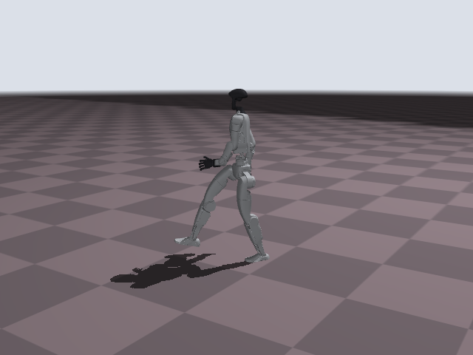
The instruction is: Kungfu
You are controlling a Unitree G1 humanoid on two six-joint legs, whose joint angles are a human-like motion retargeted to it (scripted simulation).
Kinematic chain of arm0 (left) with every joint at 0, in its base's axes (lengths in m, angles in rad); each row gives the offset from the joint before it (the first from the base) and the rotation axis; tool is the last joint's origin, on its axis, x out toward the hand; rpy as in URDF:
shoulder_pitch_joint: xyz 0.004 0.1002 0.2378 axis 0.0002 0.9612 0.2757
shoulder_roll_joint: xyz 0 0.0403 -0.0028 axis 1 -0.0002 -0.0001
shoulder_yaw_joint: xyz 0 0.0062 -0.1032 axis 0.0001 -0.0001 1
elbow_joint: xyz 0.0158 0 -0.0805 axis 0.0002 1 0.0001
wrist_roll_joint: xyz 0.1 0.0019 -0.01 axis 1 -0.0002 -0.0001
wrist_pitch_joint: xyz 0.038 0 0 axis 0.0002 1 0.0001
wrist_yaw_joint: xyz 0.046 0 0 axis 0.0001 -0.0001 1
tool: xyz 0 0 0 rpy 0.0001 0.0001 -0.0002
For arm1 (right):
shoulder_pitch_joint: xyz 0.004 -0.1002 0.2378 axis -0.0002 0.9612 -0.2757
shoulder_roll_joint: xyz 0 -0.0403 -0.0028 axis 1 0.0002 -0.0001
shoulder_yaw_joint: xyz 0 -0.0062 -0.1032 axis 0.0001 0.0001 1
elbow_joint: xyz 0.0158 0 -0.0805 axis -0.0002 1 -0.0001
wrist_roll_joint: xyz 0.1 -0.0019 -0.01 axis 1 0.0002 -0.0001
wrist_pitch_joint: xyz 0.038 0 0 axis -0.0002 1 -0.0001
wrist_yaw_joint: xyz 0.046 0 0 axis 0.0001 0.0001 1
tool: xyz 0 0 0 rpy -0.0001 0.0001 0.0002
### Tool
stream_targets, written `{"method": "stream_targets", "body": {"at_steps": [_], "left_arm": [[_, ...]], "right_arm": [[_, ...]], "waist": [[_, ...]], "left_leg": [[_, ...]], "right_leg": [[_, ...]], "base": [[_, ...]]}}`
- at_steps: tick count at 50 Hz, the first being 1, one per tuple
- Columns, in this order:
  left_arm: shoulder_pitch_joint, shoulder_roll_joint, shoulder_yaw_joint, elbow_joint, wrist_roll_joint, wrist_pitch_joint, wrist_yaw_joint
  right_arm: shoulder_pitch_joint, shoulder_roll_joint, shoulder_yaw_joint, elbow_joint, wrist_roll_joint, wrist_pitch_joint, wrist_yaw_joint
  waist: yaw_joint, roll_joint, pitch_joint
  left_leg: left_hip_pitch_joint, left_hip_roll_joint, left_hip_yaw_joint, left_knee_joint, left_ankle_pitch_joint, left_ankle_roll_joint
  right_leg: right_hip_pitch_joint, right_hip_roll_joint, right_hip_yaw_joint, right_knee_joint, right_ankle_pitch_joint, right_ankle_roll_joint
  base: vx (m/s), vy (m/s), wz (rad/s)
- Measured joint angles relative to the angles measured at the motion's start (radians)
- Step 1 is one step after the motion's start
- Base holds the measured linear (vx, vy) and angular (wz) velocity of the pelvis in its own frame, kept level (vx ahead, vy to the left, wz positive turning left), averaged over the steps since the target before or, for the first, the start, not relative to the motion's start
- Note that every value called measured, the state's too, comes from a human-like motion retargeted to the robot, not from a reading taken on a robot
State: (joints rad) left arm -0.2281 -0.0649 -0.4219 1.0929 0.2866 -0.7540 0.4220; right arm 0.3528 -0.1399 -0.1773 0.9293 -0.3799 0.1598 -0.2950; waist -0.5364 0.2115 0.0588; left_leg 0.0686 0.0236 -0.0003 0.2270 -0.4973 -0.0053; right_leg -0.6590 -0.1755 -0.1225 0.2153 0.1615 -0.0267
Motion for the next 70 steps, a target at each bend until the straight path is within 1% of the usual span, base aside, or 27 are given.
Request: {"method": "stream_targets", "body": {"at_steps": [5, 8, 10, 11, 12, 13, 15, 17, 18, 19, 20, 22, 24, 27, 30, 34, 37, 40, 45, 50, 53, 55, 59, 63, 65, 67, 70], "left_arm": [[-0.188, -0.01, 0.045, -0.122, -0.053, -0.013, -0.02], [-0.359, 0.003, 0.089, -0.216, -0.069, 0.004, -0.046], [-0.504, 0.035, 0.161, -0.259, 0.011, -0.008, -0.053], [-0.599, 0.066, 0.187, -0.217, 0.147, 0.002, 0.022], [-0.688, 0.074, 0.22, -0.143, 0.277, 0.056, 0.11], [-0.764, 0.039, 0.265, -0.004, 0.4, 0.197, 0.226], [-0.917, -0.016, 0.386, 0.232, 0.368, 0.435, 0.284], [-1.019, -0.039, 0.42, 0.297, 0.195, 0.356, -0.066], [-1.049, -0.016, 0.38, 0.296, 0.053, 0.324, -0.177], [-1.067, -0.008, 0.36, 0.288, -0.013, 0.302, -0.199], [-1.08, -0.007, 0.349, 0.276, -0.041, 0.286, -0.179], [-1.096, -0.036, 0.356, 0.261, 0.013, 0.281, -0.024], [-1.116, -0.033, 0.334, 0.242, 0.029, 0.249, 0.083], [-1.14, -0.013, 0.303, 0.213, 0.014, 0.211, 0.116], [-1.157, -0.008, 0.305, 0.183, -0.072, 0.239, 0.05], [-1.181, -0.007, 0.283, 0.137, -0.226, 0.234, -0.051], [-1.186, -0.007, 0.28, 0.123, -0.27, 0.236, -0.064], [-1.178, -0.006, 0.274, 0.11, -0.293, 0.233, -0.074], [-1.147, -0.015, 0.259, 0.115, -0.215, 0.211, -0.116], [-1.025, -0.037, 0.264, 0.133, -0.072, 0.258, -0.166], [-0.844, -0.029, 0.224, 0.079, -0.082, 0.283, -0.312], [-0.675, 0.003, 0.185, 0.006, -0.145, 0.272, -0.436], [-0.237, 0.06, 0.114, -0.133, -0.339, 0.241, -0.647], [0.208, 0.137, 0.111, -0.274, -0.628, 0.317, -0.854], [0.405, 0.158, 0.174, -0.354, -0.783, 0.344, -0.886], [0.564, 0.179, 0.232, -0.437, -0.9, 0.337, -0.845], [0.725, 0.2, 0.289, -0.553, -0.951, 0.307, -0.741]], "right_arm": [[-0.157, -0.067, 0.052, -0.355, 0.112, -0.1, -0.077], [-0.305, -0.124, 0.041, -0.493, 0.165, -0.197, -0.11], [-0.431, -0.17, 0.007, -0.523, 0.124, -0.308, -0.152], [-0.525, -0.195, -0.018, -0.47, 0.063, -0.385, -0.207], [-0.62, -0.224, -0.044, -0.394, 0.004, -0.455, -0.27], [-0.718, -0.264, -0.069, -0.271, -0.054, -0.51, -0.348], [-0.986, -0.325, -0.099, 0.031, -0.131, -0.545, -0.458], [-1.147, -0.366, -0.168, 0.272, -0.136, -0.467, -0.444], [-1.212, -0.386, -0.164, 0.369, -0.05, -0.393, -0.369], [-1.257, -0.416, -0.154, 0.434, 0.043, -0.331, -0.273], [-1.291, -0.45, -0.141, 0.484, 0.14, -0.276, -0.166], [-1.331, -0.516, -0.107, 0.506, 0.262, -0.294, -0.001], [-1.35, -0.545, -0.103, 0.475, 0.31, -0.345, 0.05], [-1.367, -0.594, -0.083, 0.414, 0.29, -0.419, 0.004], [-1.373, -0.641, -0.057, 0.379, 0.213, -0.449, -0.102], [-1.37, -0.701, -0.043, 0.373, 0.135, -0.454, -0.153], [-1.364, -0.718, -0.043, 0.362, 0.117, -0.455, -0.158], [-1.344, -0.723, -0.045, 0.315, 0.139, -0.482, -0.172], [-1.268, -0.724, -0.07, 0.236, 0.22, -0.5, -0.181], [-1.092, -0.668, -0.132, 0.078, 0.405, -0.447, -0.056], [-0.953, -0.571, -0.178, -0.017, 0.521, -0.437, 0.086], [-0.833, -0.479, -0.19, -0.095, 0.639, -0.431, 0.201], [-0.512, -0.216, -0.193, -0.332, 0.954, -0.397, 0.559], [-0.195, 0.079, -0.137, -0.554, 1.185, -0.287, 0.861], [-0.086, 0.2, -0.113, -0.602, 1.272, -0.257, 0.92], [-0.011, 0.257, -0.084, -0.606, 1.402, -0.234, 0.894], [0.066, 0.203, -0.03, -0.597, 1.58, -0.211, 0.839]], "waist": [[0.022, -0.006, -0.004], [0.031, -0.027, -0.015], [0.037, -0.073, -0.018], [0.032, -0.093, -0.049], [0.032, -0.097, -0.081], [0.041, -0.067, -0.116], [0.02, -0.077, -0.063], [-0.008, -0.006, -0.035], [-0.023, 0.0, -0.035], [-0.031, -0.001, -0.027], [-0.037, -0.004, -0.015], [-0.04, -0.008, -0.003], [-0.077, 0.001, 0.009], [-0.148, 0.004, 0.009], [-0.164, 0.003, 0.032], [-0.153, 0.006, 0.039], [-0.166, 0.023, 0.046], [-0.151, 0.032, 0.102], [-0.144, 0.039, 0.147], [-0.131, 0.06, 0.166], [-0.113, 0.069, 0.163], [-0.092, 0.068, 0.151], [-0.023, 0.077, 0.12], [0.081, 0.098, 0.082], [0.112, 0.103, 0.067], [0.133, 0.103, 0.056], [0.163, 0.094, 0.043]], "left_leg": [[0.052, 0.031, -0.073, 0.039, -0.019, -0.03], [0.087, 0.064, -0.097, 0.059, -0.016, -0.046], [0.127, 0.064, -0.115, 0.085, -0.029, -0.048], [0.129, 0.05, -0.131, 0.085, -0.032, -0.037], [0.114, 0.054, -0.148, 0.1, -0.037, -0.029], [0.064, 0.091, -0.165, 0.143, -0.046, -0.03], [0.053, 0.119, -0.138, 0.192, -0.033, -0.036], [-0.011, 0.21, -0.081, 0.212, 0.018, -0.092], [-0.039, 0.236, -0.038, 0.212, 0.046, -0.123], [-0.054, 0.264, 0.018, 0.206, 0.075, -0.143], [-0.063, 0.292, 0.081, 0.197, 0.104, -0.156], [-0.077, 0.346, 0.227, 0.141, 0.183, -0.202], [-0.094, 0.377, 0.35, 0.065, 0.266, -0.248], [-0.153, 0.341, 0.44, -0.02, 0.376, -0.256], [-0.173, 0.355, 0.467, -0.058, 0.441, -0.256], [-0.199, 0.374, 0.558, -0.098, 0.5, -0.256], [-0.203, 0.41, 0.682, -0.132, 0.521, -0.256], [-0.147, 0.484, 0.778, -0.139, 0.501, -0.246], [-0.164, 0.499, 0.729, -0.163, 0.499, -0.256], [-0.213, 0.494, 0.662, -0.171, 0.506, -0.25], [-0.237, 0.481, 0.613, -0.167, 0.493, -0.239], [-0.244, 0.465, 0.579, -0.164, 0.465, -0.237], [-0.269, 0.443, 0.532, -0.153, 0.412, -0.242], [-0.306, 0.408, 0.495, -0.15, 0.403, -0.256], [-0.328, 0.375, 0.476, -0.152, 0.413, -0.256], [-0.336, 0.359, 0.461, -0.153, 0.419, -0.256], [-0.327, 0.352, 0.461, -0.158, 0.431, -0.256]], "right_leg": [[0.043, -0.061, 0.03, -0.041, -0.091, -0.062], [0.109, -0.086, 0.019, -0.048, -0.218, -0.064], [0.176, -0.12, -0.032, -0.028, -0.2, 0.025], [0.152, -0.162, -0.071, -0.008, -0.052, 0.075], [0.104, -0.173, -0.061, 0.042, 0.03, 0.106], [0.009, -0.119, 0.049, 0.149, -0.021, 0.099], [-0.04, -0.089, 0.123, 0.272, -0.109, 0.113], [-0.06, -0.136, -0.013, 0.377, -0.217, 0.108], [-0.077, -0.165, -0.054, 0.415, -0.249, 0.102], [-0.085, -0.181, -0.076, 0.432, -0.263, 0.099], [-0.088, -0.191, -0.087, 0.44, -0.269, 0.098], [-0.101, -0.214, -0.11, 0.475, -0.309, 0.095], [-0.113, -0.241, -0.138, 0.501, -0.34, 0.084], [-0.142, -0.32, -0.147, 0.525, -0.361, 0.095], [-0.147, -0.321, -0.16, 0.555, -0.397, 0.082], [-0.163, -0.332, -0.189, 0.581, -0.431, 0.061], [-0.163, -0.333, -0.231, 0.606, -0.466, 0.041], [-0.107, -0.267, -0.264, 0.609, -0.499, 0.021], [-0.073, -0.249, -0.292, 0.59, -0.499, 0.024], [-0.023, -0.267, -0.348, 0.569, -0.507, 0.038], [0.017, -0.275, -0.366, 0.545, -0.515, 0.069], [0.041, -0.282, -0.366, 0.538, -0.54, 0.095], [0.075, -0.302, -0.372, 0.549, -0.603, 0.111], [0.093, -0.333, -0.373, 0.554, -0.602, 0.125], [0.1, -0.359, -0.374, 0.546, -0.584, 0.137], [0.122, -0.365, -0.375, 0.526, -0.561, 0.15], [0.171, -0.365, -0.386, 0.478, -0.512, 0.156]], "base": [[0.62, -0.54, 1.03], [0.49, -0.65, 1.11], [0.56, -0.8, 1.05], [0.67, -0.88, 1.21], [0.68, -0.85, 1.29], [0.54, -0.76, 1.13], [0.2, -0.52, 1.0], [0.03, -0.29, 1.45], [0.08, -0.48, 1.44], [0.04, -0.49, 1.28], [-0.09, -0.37, 1.22], [-0.16, -0.43, 1.34], [-0.18, -0.38, 1.73], [-0.17, -0.13, 1.76], [-0.12, -0.27, 0.83], [-0.16, -0.19, 0.63], [-0.09, -0.16, 0.56], [-0.02, -0.14, -0.14], [-0.1, 0.03, 0.24], [-0.07, 0.13, 0.54], [-0.03, 0.15, 0.62], [0.04, 0.14, 0.62], [0.07, 0.1, 0.7], [0.1, 0.21, 0.71], [0.07, 0.22, 0.7], [0.14, 0.15, 0.46], [0.21, 0.23, 0.23]]}}
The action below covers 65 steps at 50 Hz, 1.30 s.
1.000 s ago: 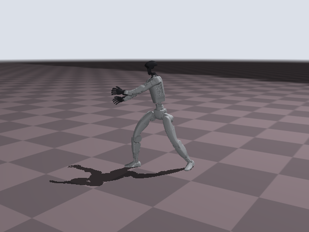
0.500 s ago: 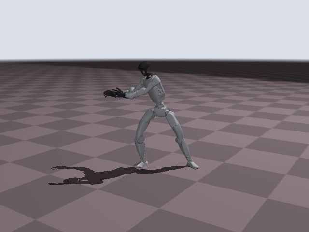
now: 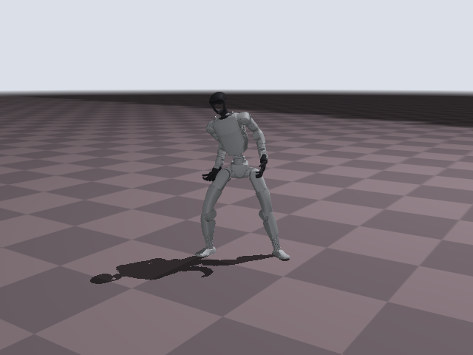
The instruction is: Kungfu
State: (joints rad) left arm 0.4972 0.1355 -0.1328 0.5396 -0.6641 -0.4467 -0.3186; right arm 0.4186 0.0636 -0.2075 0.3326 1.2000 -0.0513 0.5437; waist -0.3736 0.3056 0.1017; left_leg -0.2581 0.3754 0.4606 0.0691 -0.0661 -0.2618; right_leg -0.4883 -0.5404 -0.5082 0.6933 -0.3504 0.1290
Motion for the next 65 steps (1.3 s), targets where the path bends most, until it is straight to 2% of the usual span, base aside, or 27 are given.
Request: {"method": "stream_targets", "body": {"at_steps": [2, 5, 8, 12, 15, 17, 18, 20, 21, 22, 24, 26, 29, 33, 36, 40, 43, 46, 49, 53, 57, 60, 65], "left_arm": [[0.029, 0.009, 0.016, -0.058, 0.036, -0.013, 0.054], [-0.008, 0.024, 0.0, -0.114, 0.12, -0.02, 0.089], [-0.122, 0.03, -0.046, -0.145, 0.185, -0.01, 0.091], [-0.337, 0.026, -0.118, -0.218, 0.253, -0.034, 0.148], [-0.526, 0.048, -0.144, -0.306, 0.354, -0.035, 0.23], [-0.667, 0.077, -0.157, -0.37, 0.421, -0.008, 0.269], [-0.743, 0.089, -0.166, -0.399, 0.45, 0.013, 0.284], [-0.893, 0.107, -0.185, -0.444, 0.505, 0.06, 0.309], [-0.961, 0.107, -0.197, -0.451, 0.541, 0.084, 0.325], [-1.025, 0.108, -0.205, -0.455, 0.582, 0.11, 0.344], [-1.116, 0.122, -0.193, -0.449, 0.683, 0.167, 0.381], [-1.141, 0.159, -0.154, -0.438, 0.791, 0.215, 0.384], [-1.108, 0.243, -0.084, -0.398, 0.972, 0.278, 0.333], [-0.934, 0.348, -0.006, -0.266, 1.155, 0.277, 0.242], [-0.722, 0.416, 0.068, -0.081, 1.313, 0.278, 0.163], [-0.408, 0.408, 0.253, 0.237, 1.576, 0.292, 0.104], [-0.254, 0.36, 0.32, 0.512, 1.675, 0.326, 0.088], [-0.127, 0.341, 0.392, 0.687, 1.664, 0.37, 0.085], [-0.016, 0.308, 0.441, 0.743, 1.565, 0.388, 0.133], [0.052, 0.246, 0.467, 0.762, 1.423, 0.39, 0.206], [0.02, 0.199, 0.434, 0.824, 1.365, 0.409, 0.254], [-0.042, 0.207, 0.379, 0.884, 1.427, 0.398, 0.237], [-0.087, 0.297, 0.319, 0.906, 1.725, 0.41, 0.218]], "right_arm": [[0.019, -0.07, 0.032, -0.009, -0.049, 0.012, 0.004], [0.026, -0.185, 0.046, -0.019, -0.22, 0.03, 0.053], [0.015, -0.303, 0.001, -0.013, -0.395, 0.022, 0.069], [-0.024, -0.42, -0.11, 0.018, -0.584, -0.039, 0.005], [-0.02, -0.489, -0.207, 0.042, -0.678, -0.098, -0.078], [0.007, -0.511, -0.283, 0.076, -0.746, -0.141, -0.135], [0.02, -0.516, -0.322, 0.1, -0.78, -0.16, -0.17], [0.046, -0.525, -0.391, 0.164, -0.84, -0.202, -0.244], [0.063, -0.537, -0.414, 0.206, -0.858, -0.229, -0.273], [0.077, -0.552, -0.431, 0.255, -0.876, -0.256, -0.3], [0.081, -0.589, -0.432, 0.38, -0.916, -0.297, -0.345], [0.054, -0.588, -0.411, 0.493, -0.96, -0.297, -0.39], [-0.074, -0.493, -0.357, 0.652, -0.959, -0.297, -0.435], [-0.276, -0.284, -0.21, 0.814, -0.767, -0.282, -0.392], [-0.488, -0.157, -0.009, 0.873, -0.584, -0.156, -0.251], [-0.744, 0.01, 0.223, 0.649, -0.373, 0.017, 0.045], [-0.908, 0.109, 0.396, 0.362, -0.116, 0.024, 0.181], [-1.07, 0.112, 0.453, 0.135, 0.018, 0.047, 0.274], [-1.223, 0.047, 0.443, 0.033, -0.014, 0.012, 0.276], [-1.33, -0.026, 0.394, -0.001, -0.098, -0.056, 0.188], [-1.34, -0.053, 0.375, -0.022, -0.007, -0.109, 0.082], [-1.322, -0.073, 0.389, -0.047, 0.054, -0.201, -0.04], [-1.306, -0.132, 0.431, -0.124, -0.077, -0.326, -0.157]], "waist": [[0.022, -0.015, -0.017], [0.059, -0.043, -0.052], [0.102, -0.075, -0.081], [0.136, -0.08, -0.064], [0.164, -0.072, -0.045], [0.199, -0.079, -0.038], [0.218, -0.09, -0.041], [0.257, -0.109, -0.055], [0.263, -0.102, -0.064], [0.273, -0.094, -0.07], [0.302, -0.083, -0.075], [0.321, -0.103, -0.097], [0.334, -0.114, -0.119], [0.423, -0.152, -0.158], [0.484, -0.193, -0.164], [0.513, -0.176, -0.157], [0.54, -0.177, -0.156], [0.558, -0.191, -0.155], [0.586, -0.221, -0.151], [0.636, -0.256, -0.138], [0.644, -0.266, -0.123], [0.629, -0.263, -0.122], [0.58, -0.24, -0.117]], "left_leg": [[0.012, -0.016, 0.013, -0.009, 0.029, 0.0], [-0.002, -0.052, 0.025, -0.024, 0.071, 0.0], [-0.028, -0.07, 0.012, -0.015, 0.063, 0.0], [-0.095, -0.032, -0.039, 0.052, 0.059, 0.0], [-0.17, 0.041, -0.058, 0.143, 0.05, 0.0], [-0.242, 0.095, -0.063, 0.246, 0.051, 0.023], [-0.29, 0.096, -0.07, 0.301, 0.053, 0.055], [-0.367, 0.128, 0.013, 0.386, 0.049, 0.145], [-0.383, 0.163, 0.085, 0.408, 0.034, 0.162], [-0.413, 0.178, 0.089, 0.44, 0.014, 0.173], [-0.514, 0.128, -0.118, 0.533, -0.04, 0.171], [-0.548, 0.082, -0.163, 0.577, -0.071, 0.182], [-0.585, 0.036, -0.189, 0.625, -0.115, 0.211], [-0.626, -0.022, -0.193, 0.709, -0.201, 0.265], [-0.615, -0.04, -0.174, 0.728, -0.247, 0.281], [-0.632, -0.042, -0.172, 0.756, -0.28, 0.29], [-0.644, -0.047, -0.172, 0.763, -0.287, 0.291], [-0.659, -0.055, -0.192, 0.767, -0.289, 0.284], [-0.657, -0.062, -0.2, 0.759, -0.288, 0.273], [-0.65, -0.06, -0.2, 0.742, -0.281, 0.264], [-0.638, -0.066, -0.211, 0.713, -0.262, 0.254], [-0.627, -0.066, -0.217, 0.683, -0.239, 0.244], [-0.58, -0.044, -0.206, 0.614, -0.197, 0.222]], "right_leg": [[0.03, -0.007, -0.001, -0.052, 0.118, -0.006], [0.056, -0.026, 0.011, -0.113, 0.182, 0.012], [0.095, -0.04, -0.019, -0.166, 0.229, 0.009], [0.198, 0.007, -0.074, -0.271, 0.282, 0.012], [0.303, 0.081, -0.135, -0.37, 0.313, 0.008], [0.371, 0.134, -0.165, -0.437, 0.336, 0.005], [0.395, 0.142, -0.181, -0.467, 0.354, 0.005], [0.435, 0.154, -0.227, -0.514, 0.385, 0.011], [0.458, 0.173, -0.263, -0.532, 0.397, 0.015], [0.481, 0.195, -0.287, -0.551, 0.41, 0.018], [0.519, 0.237, -0.286, -0.59, 0.439, 0.019], [0.547, 0.227, -0.285, -0.62, 0.465, 0.022], [0.59, 0.236, -0.308, -0.666, 0.482, 0.024], [0.607, 0.252, -0.292, -0.709, 0.429, 0.058], [0.591, 0.248, -0.215, -0.711, 0.411, 0.058], [0.584, 0.237, -0.267, -0.704, 0.465, 0.055], [0.578, 0.225, -0.302, -0.697, 0.505, 0.057], [0.593, 0.234, -0.348, -0.713, 0.517, 0.069], [0.606, 0.235, -0.37, -0.724, 0.512, 0.091], [0.604, 0.232, -0.377, -0.724, 0.5, 0.097], [0.612, 0.239, -0.374, -0.72, 0.485, 0.102], [0.613, 0.247, -0.371, -0.714, 0.473, 0.106], [0.594, 0.249, -0.331, -0.688, 0.451, 0.115]], "base": [[0.19, 0.26, 0.26], [0.15, 0.34, 0.43], [0.12, 0.26, 0.46], [0.04, 0.17, 0.61], [0.1, 0.05, 0.91], [0.07, -0.08, 1.04], [0.07, 0.09, 1.2], [0.06, 0.09, 1.38], [0.14, 0.16, 1.53], [0.27, 0.29, 1.3], [0.4, 0.35, 0.68], [0.56, 0.54, 0.54], [0.4, 0.42, 0.86], [0.43, 0.37, 0.55], [0.21, 0.11, 0.08], [0.13, 0.17, 0.0], [0.06, 0.09, 0.12], [-0.01, -0.07, 0.3], [-0.06, -0.12, 0.2], [-0.1, -0.12, 0.02], [-0.12, -0.12, 0.17], [-0.18, -0.12, 0.13], [-0.17, -0.1, -0.17]]}}
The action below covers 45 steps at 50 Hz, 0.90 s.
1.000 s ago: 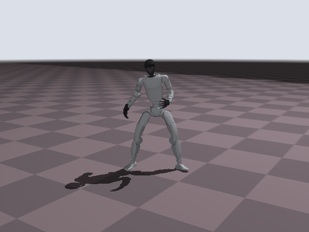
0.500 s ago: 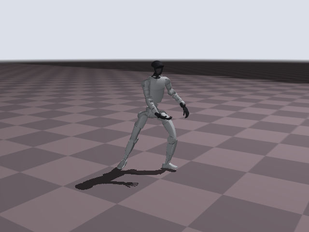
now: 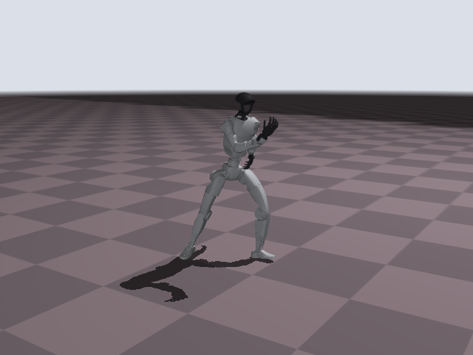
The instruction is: Kungfu
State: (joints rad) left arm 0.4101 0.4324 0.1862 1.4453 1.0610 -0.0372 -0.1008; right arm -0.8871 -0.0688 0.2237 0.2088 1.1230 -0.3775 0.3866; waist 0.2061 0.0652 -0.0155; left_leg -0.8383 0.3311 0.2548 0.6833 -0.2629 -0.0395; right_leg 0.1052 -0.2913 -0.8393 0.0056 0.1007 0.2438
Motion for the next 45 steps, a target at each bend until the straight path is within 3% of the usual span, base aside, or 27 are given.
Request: {"method": "stream_targets", "body": {"at_steps": [4, 10, 16, 22, 25, 30, 33, 35, 37, 40, 45], "left_arm": [[0.053, 0.086, 0.036, 0.006, -0.025, 0.022, 0.019], [0.214, 0.17, 0.169, -0.003, -0.206, 0.084, -0.138], [0.311, 0.136, 0.244, -0.038, -0.334, 0.101, -0.14], [0.172, 0.05, 0.101, 0.019, -0.591, 0.102, -0.166], [-0.048, -0.012, -0.045, 0.088, -0.72, 0.073, -0.132], [-0.426, -0.162, -0.163, -0.071, -0.907, -0.029, -0.042], [-0.655, -0.316, -0.159, -0.244, -1.079, -0.156, -0.074], [-0.768, -0.422, -0.221, -0.376, -1.296, -0.259, -0.14], [-0.851, -0.492, -0.293, -0.525, -1.524, -0.342, -0.254], [-0.958, -0.573, -0.34, -0.642, -1.665, -0.391, -0.401], [-1.065, -0.612, -0.415, -0.666, -1.708, -0.409, -0.377]], "right_arm": [[-0.033, -0.055, 0.027, -0.072, -0.124, -0.04, -0.038], [-0.094, -0.147, 0.034, -0.161, -0.257, -0.112, -0.124], [-0.09, -0.283, -0.02, -0.245, -0.412, -0.201, -0.261], [0.013, -0.444, -0.157, -0.352, -0.467, -0.26, -0.404], [0.103, -0.575, -0.287, -0.407, -0.464, -0.271, -0.462], [0.348, -0.862, -0.631, -0.529, -0.42, -0.275, -0.546], [0.531, -0.958, -0.901, -0.628, -0.466, -0.266, -0.605], [0.6, -0.985, -1.032, -0.691, -0.524, -0.244, -0.639], [0.631, -1.013, -1.114, -0.745, -0.613, -0.227, -0.685], [0.655, -1.046, -1.194, -0.789, -0.802, -0.196, -0.752], [0.673, -1.066, -1.204, -0.8, -1.064, -0.115, -0.904]], "waist": [[-0.056, 0.028, 0.012], [-0.151, 0.075, 0.033], [-0.26, 0.107, 0.052], [-0.411, 0.07, 0.027], [-0.507, 0.065, 0.023], [-0.676, 0.102, 0.073], [-0.701, 0.094, 0.087], [-0.711, 0.086, 0.088], [-0.735, 0.087, 0.097], [-0.768, 0.095, 0.106], [-0.804, 0.103, 0.114]], "left_leg": [[0.064, 0.047, 0.037, -0.071, 0.037, -0.021], [0.201, 0.144, 0.131, -0.209, 0.113, -0.073], [0.385, 0.234, 0.267, -0.395, 0.227, -0.136], [0.582, 0.234, 0.442, -0.609, 0.356, -0.168], [0.624, 0.209, 0.495, -0.697, 0.395, -0.107], [0.533, 0.279, 0.418, -0.678, 0.458, -0.086], [0.515, 0.291, 0.44, -0.667, 0.476, -0.071], [0.534, 0.297, 0.486, -0.673, 0.486, -0.082], [0.553, 0.3, 0.516, -0.676, 0.489, -0.084], [0.579, 0.296, 0.538, -0.678, 0.481, -0.081], [0.616, 0.288, 0.543, -0.673, 0.435, -0.112]], "right_leg": [[-0.041, -0.006, 0.054, 0.043, -0.025, 0.0], [-0.128, -0.002, 0.154, 0.136, -0.093, -0.02], [-0.261, 0.01, 0.281, 0.307, -0.209, -0.035], [-0.433, -0.007, 0.379, 0.522, -0.374, -0.077], [-0.473, -0.006, 0.377, 0.594, -0.439, -0.106], [-0.485, 0.034, 0.308, 0.658, -0.519, -0.142], [-0.511, 0.035, 0.304, 0.69, -0.546, -0.163], [-0.53, 0.03, 0.316, 0.714, -0.561, -0.167], [-0.534, 0.028, 0.324, 0.722, -0.561, -0.168], [-0.523, 0.024, 0.326, 0.712, -0.549, -0.168], [-0.5, 0.013, 0.345, 0.688, -0.51, -0.157]], "base": [[-0.29, -0.21, -0.61], [-0.32, -0.3, -0.87], [-0.32, -0.45, -1.01], [-0.3, -0.69, -1.03], [-0.27, -0.55, -0.28], [-0.34, -0.41, 0.44], [-0.3, -0.25, -0.03], [-0.17, -0.1, -0.35], [-0.09, 0.0, -0.26], [0.01, 0.1, -0.16], [0.08, 0.14, -0.06]]}}
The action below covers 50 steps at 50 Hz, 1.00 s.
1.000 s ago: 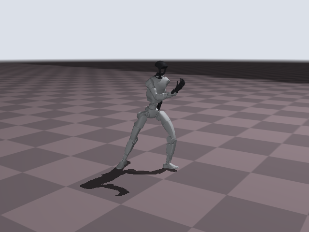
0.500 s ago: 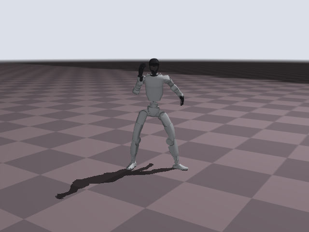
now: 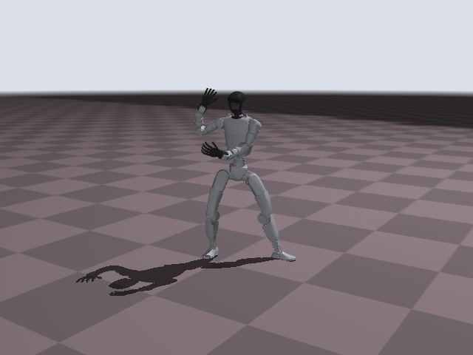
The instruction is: Kungfu
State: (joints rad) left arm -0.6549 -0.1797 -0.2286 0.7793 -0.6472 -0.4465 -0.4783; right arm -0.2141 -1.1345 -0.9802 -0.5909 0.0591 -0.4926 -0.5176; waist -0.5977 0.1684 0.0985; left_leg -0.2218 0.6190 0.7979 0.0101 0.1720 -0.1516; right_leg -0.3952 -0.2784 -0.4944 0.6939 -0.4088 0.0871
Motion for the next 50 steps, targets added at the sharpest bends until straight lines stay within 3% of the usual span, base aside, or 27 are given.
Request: {"method": "stream_targets", "body": {"at_steps": [7, 17, 23, 28, 33, 38, 44, 50], "left_arm": [[0.033, -0.007, -0.068, -0.027, -0.028, -0.014, 0.01], [0.136, 0.112, -0.034, 0.045, 0.101, 0.041, 0.052], [0.253, 0.268, 0.022, 0.135, 0.375, 0.1, 0.14], [0.369, 0.409, 0.096, 0.238, 0.702, 0.207, 0.206], [0.503, 0.503, 0.181, 0.31, 1.027, 0.339, 0.239], [0.639, 0.578, 0.222, 0.358, 1.156, 0.405, 0.223], [0.783, 0.677, 0.338, 0.454, 1.388, 0.462, 0.171], [0.997, 0.706, 0.432, 0.577, 1.538, 0.511, 0.097]], "right_arm": [[0.01, -0.003, 0.034, 0.019, 0.039, -0.021, 0.017], [0.092, 0.037, 0.014, 0.062, 0.024, -0.008, 0.027], [0.198, 0.125, 0.104, 0.186, 0.102, -0.03, 0.116], [0.282, 0.279, 0.22, 0.401, 0.14, -0.068, 0.252], [0.312, 0.521, 0.376, 0.758, 0.211, -0.154, 0.456], [0.285, 0.776, 0.574, 1.117, 0.362, -0.105, 0.616], [0.021, 1.007, 0.929, 1.293, 0.557, -0.086, 0.63], [-0.476, 1.044, 1.014, 1.173, 0.775, 0.026, 0.764]], "waist": [[0.011, 0.02, 0.011], [0.094, 0.005, 0.003], [0.188, 0.003, -0.006], [0.269, 0.007, -0.013], [0.378, 0.014, -0.035], [0.521, 0.034, -0.047], [0.755, -0.012, -0.071], [1.017, -0.099, -0.064]], "left_leg": [[0.042, -0.019, -0.007, -0.005, -0.014, -0.073], [0.012, -0.076, -0.059, 0.0, -0.027, -0.048], [-0.024, -0.115, -0.138, 0.014, -0.038, -0.025], [-0.114, -0.15, -0.272, 0.058, -0.043, -0.004], [-0.25, -0.208, -0.45, 0.122, -0.043, 0.001], [-0.37, -0.293, -0.615, 0.18, -0.044, 0.005], [-0.505, -0.322, -0.62, 0.357, -0.202, 0.116], [-0.594, -0.208, -0.463, 0.517, -0.323, 0.193]], "right_leg": [[0.034, -0.007, 0.041, -0.045, 0.052, 0.033], [0.154, -0.026, 0.006, -0.196, 0.157, 0.06], [0.255, -0.031, -0.036, -0.283, 0.217, 0.08], [0.362, -0.022, -0.112, -0.363, 0.258, 0.103], [0.459, 0.019, -0.185, -0.429, 0.269, 0.128], [0.539, 0.105, -0.225, -0.464, 0.201, 0.174], [0.591, 0.136, -0.309, -0.495, 0.221, 0.175], [0.534, 0.112, -0.302, -0.506, 0.256, 0.175]], "base": [[0.18, 0.23, 0.03], [0.17, 0.2, 0.41], [0.24, 0.29, 0.68], [0.22, 0.27, 1.18], [0.22, 0.3, 1.68], [0.12, 0.26, 1.92], [-0.01, 0.03, 1.26], [-0.01, -0.08, -0.31]]}}
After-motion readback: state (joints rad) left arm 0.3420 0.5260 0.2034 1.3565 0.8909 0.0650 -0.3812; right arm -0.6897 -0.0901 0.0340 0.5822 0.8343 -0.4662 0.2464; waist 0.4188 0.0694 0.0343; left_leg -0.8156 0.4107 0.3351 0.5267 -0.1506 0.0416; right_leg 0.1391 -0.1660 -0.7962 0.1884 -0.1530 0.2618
